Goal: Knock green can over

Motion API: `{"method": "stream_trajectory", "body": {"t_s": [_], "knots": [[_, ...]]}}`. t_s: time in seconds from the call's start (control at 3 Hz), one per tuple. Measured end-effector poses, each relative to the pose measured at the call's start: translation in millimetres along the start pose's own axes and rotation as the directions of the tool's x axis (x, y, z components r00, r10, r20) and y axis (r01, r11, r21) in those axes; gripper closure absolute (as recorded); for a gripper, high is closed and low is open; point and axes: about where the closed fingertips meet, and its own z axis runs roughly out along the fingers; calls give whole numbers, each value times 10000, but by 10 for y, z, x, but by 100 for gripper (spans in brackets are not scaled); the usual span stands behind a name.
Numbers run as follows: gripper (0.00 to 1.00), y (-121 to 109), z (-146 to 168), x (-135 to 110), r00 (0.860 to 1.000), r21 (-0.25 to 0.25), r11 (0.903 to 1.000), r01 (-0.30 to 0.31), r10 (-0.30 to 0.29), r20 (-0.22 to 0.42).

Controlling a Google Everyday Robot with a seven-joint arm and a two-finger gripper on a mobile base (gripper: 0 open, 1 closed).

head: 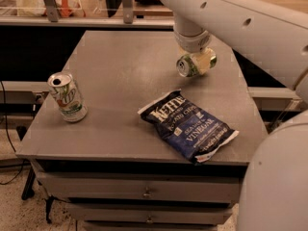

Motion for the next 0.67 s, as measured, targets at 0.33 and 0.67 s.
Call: {"method": "stream_trajectory", "body": {"t_s": [0.33,0.67], "knots": [[13,3,19,-15,10000,-96,10000,-7,7,-4],[0,2,26,-21,10000,-144,9999,-42,42,37]]}}
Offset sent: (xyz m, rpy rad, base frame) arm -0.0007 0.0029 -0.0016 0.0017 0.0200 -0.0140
